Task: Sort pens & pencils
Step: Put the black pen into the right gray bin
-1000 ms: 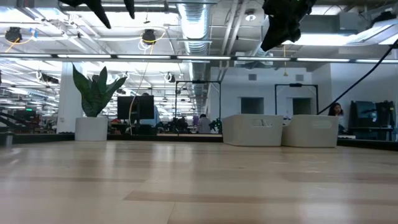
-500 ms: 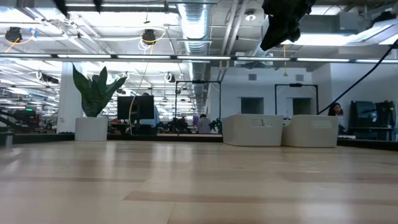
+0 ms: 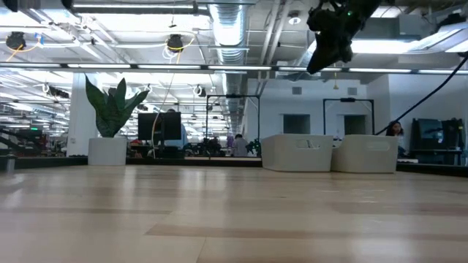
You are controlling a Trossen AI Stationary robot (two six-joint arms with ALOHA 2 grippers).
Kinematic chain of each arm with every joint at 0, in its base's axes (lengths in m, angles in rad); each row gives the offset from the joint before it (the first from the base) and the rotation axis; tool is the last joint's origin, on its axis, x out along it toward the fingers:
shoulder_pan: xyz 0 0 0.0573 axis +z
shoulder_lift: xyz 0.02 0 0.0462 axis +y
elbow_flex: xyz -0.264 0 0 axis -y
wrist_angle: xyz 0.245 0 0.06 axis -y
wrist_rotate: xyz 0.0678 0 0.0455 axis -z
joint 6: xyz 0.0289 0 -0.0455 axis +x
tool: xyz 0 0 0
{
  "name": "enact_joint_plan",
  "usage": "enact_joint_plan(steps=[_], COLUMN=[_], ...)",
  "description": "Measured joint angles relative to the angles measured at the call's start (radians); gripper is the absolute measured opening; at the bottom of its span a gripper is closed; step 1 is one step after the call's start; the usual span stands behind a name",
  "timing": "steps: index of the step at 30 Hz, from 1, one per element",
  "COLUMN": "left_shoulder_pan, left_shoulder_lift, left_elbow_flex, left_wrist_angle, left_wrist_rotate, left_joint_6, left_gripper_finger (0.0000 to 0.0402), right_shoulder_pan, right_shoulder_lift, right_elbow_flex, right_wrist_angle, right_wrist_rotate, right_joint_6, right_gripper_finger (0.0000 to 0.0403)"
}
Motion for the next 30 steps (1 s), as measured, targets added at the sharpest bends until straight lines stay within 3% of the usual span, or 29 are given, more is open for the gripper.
enact_joint_plan(steps=[5, 10, 16, 30], left_shoulder_pan=[-0.029, -0.037, -0.037, -0.037], left_shoulder_lift=[0.013, 0.016, 0.018, 0.017], left_elbow_flex=[-0.035, -0.095, -0.157, -0.159], left_wrist_angle=[0.009, 0.080, 0.178, 0.168], left_wrist_rotate=[0.005, 0.112, 0.162, 0.137], left_joint_6=[0.046, 0.042, 0.123, 0.422], left_gripper_finger=[0.0231, 0.0231, 0.0231, 0.0231], right_shoulder_pan=[0.000, -0.001, -0.001, -0.001], right_shoulder_lift=[0.000, 0.000, 0.000, 0.000], right_elbow_flex=[-0.014, -0.014, -0.014, -0.014], right_wrist_angle=[0.006, 0.007, 0.007, 0.007], right_wrist_rotate=[0.000, 0.000, 0.000, 0.000], right_joint_6=[0.000, 0.000, 0.000, 0.016], right_gripper_finger=[0.0113, 0.0113, 0.0113, 0.0113])
